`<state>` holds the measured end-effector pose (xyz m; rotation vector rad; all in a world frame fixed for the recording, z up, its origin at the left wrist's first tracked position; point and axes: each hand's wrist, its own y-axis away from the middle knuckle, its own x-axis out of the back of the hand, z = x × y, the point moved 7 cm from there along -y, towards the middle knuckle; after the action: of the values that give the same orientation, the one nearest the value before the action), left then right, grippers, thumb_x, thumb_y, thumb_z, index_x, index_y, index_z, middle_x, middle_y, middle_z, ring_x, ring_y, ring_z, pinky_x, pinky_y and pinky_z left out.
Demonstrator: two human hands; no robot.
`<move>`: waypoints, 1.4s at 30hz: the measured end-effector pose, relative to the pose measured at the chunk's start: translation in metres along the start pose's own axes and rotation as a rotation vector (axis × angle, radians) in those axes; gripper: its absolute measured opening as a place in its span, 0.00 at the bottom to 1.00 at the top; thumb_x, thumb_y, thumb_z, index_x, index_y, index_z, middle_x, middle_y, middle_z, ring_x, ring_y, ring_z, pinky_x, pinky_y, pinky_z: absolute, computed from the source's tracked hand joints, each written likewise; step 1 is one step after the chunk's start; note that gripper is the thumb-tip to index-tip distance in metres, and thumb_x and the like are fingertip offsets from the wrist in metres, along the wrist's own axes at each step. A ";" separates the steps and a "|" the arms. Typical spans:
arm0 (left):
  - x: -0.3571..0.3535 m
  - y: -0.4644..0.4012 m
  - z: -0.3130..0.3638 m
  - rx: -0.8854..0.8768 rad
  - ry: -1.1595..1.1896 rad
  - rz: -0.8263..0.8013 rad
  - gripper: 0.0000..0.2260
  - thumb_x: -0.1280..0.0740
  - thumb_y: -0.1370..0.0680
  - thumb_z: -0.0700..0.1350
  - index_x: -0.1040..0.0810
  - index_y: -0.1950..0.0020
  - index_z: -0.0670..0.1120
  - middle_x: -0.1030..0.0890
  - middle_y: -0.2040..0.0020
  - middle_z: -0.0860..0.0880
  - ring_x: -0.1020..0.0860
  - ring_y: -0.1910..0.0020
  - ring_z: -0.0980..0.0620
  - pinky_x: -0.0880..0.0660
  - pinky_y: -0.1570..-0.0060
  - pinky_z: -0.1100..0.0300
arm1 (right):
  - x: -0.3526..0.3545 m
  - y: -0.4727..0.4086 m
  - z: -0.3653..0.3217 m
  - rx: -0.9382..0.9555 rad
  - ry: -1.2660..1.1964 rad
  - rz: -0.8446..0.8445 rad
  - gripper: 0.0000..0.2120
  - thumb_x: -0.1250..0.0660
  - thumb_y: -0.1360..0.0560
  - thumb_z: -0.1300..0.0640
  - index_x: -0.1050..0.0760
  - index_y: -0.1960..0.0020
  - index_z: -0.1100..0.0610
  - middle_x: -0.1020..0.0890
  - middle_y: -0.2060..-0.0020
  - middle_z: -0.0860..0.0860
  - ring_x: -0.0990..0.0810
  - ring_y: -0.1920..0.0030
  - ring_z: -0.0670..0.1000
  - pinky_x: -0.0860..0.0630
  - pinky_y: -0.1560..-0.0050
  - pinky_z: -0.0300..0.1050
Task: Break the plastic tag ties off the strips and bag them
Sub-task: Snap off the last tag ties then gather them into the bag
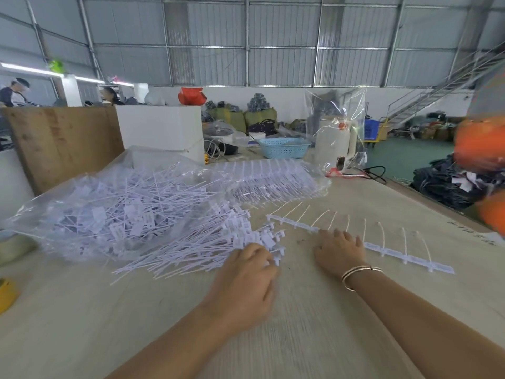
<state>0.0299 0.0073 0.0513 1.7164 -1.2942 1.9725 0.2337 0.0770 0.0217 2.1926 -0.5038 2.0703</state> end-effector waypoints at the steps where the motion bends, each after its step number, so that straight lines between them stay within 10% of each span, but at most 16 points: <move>1: -0.005 -0.001 0.008 -0.018 0.045 -0.027 0.17 0.47 0.23 0.50 0.23 0.41 0.51 0.26 0.42 0.54 0.35 0.37 0.53 0.37 0.41 0.57 | 0.003 0.000 0.004 0.001 0.037 0.005 0.21 0.46 0.25 0.49 0.36 0.31 0.48 0.29 0.35 0.55 0.33 0.34 0.57 0.41 0.33 0.54; 7: -0.032 -0.013 0.019 0.193 0.516 -0.159 0.12 0.42 0.21 0.47 0.21 0.43 0.52 0.23 0.46 0.55 0.28 0.44 0.57 0.32 0.45 0.63 | 0.023 0.013 -0.006 0.136 0.228 0.006 0.18 0.46 0.24 0.53 0.31 0.36 0.44 0.23 0.40 0.50 0.26 0.38 0.52 0.40 0.40 0.49; 15: -0.045 -0.028 0.008 0.602 1.010 -0.374 0.13 0.42 0.19 0.50 0.22 0.50 0.43 0.18 0.56 0.46 0.22 0.59 0.50 0.27 0.58 0.58 | 0.041 0.043 -0.037 0.114 -0.370 -0.239 0.19 0.33 0.28 0.54 0.24 0.44 0.67 0.17 0.53 0.62 0.19 0.53 0.58 0.24 0.48 0.47; 20: -0.034 -0.021 0.000 0.547 0.901 -0.535 0.23 0.35 0.22 0.42 0.36 0.28 0.45 0.27 0.34 0.45 0.25 0.41 0.49 0.27 0.44 0.58 | 0.037 0.058 -0.050 0.068 -0.744 -0.505 0.10 0.44 0.22 0.57 0.27 0.48 0.62 0.17 0.72 0.56 0.21 0.77 0.51 0.40 0.81 0.33; 23: -0.017 -0.016 -0.021 0.460 0.734 -0.583 0.24 0.38 0.22 0.38 0.37 0.27 0.50 0.31 0.31 0.47 0.28 0.39 0.49 0.30 0.45 0.60 | 0.050 0.037 -0.028 0.029 -0.783 -0.237 0.09 0.40 0.24 0.55 0.22 0.53 0.57 0.19 0.76 0.51 0.26 0.80 0.48 0.34 0.77 0.33; 29: 0.003 -0.004 -0.065 0.494 0.594 -0.582 0.17 0.40 0.26 0.34 0.23 0.47 0.54 0.27 0.43 0.53 0.28 0.54 0.58 0.34 0.58 0.61 | 0.029 0.026 -0.011 0.062 -0.509 0.005 0.14 0.39 0.25 0.59 0.23 0.42 0.51 0.23 0.44 0.53 0.25 0.44 0.54 0.30 0.41 0.46; 36: -0.002 0.002 -0.076 0.570 0.340 -0.315 0.14 0.43 0.25 0.39 0.24 0.46 0.53 0.23 0.54 0.51 0.25 0.59 0.51 0.30 0.62 0.59 | 0.003 0.032 -0.019 0.033 -0.903 -0.035 0.14 0.38 0.28 0.66 0.20 0.50 0.53 0.18 0.58 0.52 0.24 0.62 0.48 0.30 0.59 0.40; 42: 0.003 -0.020 -0.033 0.432 0.276 -0.114 0.14 0.45 0.22 0.45 0.27 0.38 0.51 0.23 0.41 0.50 0.25 0.46 0.49 0.31 0.49 0.55 | 0.014 0.042 -0.023 0.059 -1.217 0.012 0.13 0.41 0.25 0.69 0.22 0.52 0.55 0.25 0.71 0.49 0.29 0.75 0.42 0.31 0.70 0.34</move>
<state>0.0200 0.0415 0.0657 1.5592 -0.7001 2.4400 0.1993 0.0411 0.0306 3.2352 -0.4787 0.4976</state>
